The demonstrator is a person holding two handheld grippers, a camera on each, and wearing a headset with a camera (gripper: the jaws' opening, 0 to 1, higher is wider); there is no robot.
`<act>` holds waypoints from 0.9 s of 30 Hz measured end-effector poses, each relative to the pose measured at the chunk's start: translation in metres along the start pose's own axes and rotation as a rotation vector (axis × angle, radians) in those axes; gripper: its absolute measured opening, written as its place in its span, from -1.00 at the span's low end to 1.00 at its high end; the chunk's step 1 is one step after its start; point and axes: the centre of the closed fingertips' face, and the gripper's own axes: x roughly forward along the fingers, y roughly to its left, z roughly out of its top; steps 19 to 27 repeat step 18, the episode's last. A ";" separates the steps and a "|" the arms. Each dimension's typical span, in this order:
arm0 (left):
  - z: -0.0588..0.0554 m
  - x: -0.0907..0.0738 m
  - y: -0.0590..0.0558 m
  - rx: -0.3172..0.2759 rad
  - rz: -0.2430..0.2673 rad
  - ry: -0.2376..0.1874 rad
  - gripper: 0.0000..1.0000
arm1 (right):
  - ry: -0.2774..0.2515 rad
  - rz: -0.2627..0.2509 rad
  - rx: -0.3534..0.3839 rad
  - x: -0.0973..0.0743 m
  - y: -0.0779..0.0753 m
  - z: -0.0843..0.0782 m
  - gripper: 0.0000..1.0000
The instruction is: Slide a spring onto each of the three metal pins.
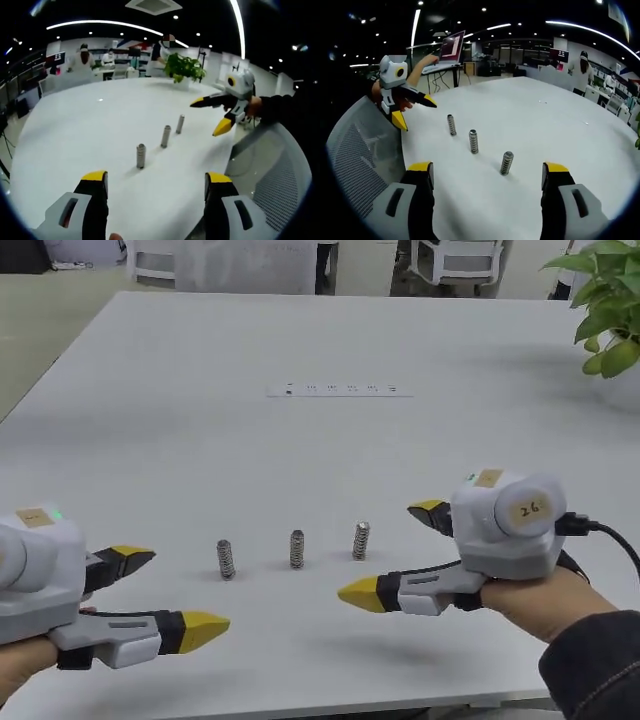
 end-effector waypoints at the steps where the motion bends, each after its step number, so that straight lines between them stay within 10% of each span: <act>1: -0.001 0.000 -0.001 0.004 0.000 0.004 0.51 | 0.000 0.001 -0.001 0.000 0.000 0.000 0.78; 27: -0.003 0.001 -0.001 0.016 0.006 0.018 0.56 | -0.004 -0.007 0.001 -0.002 -0.001 0.001 0.77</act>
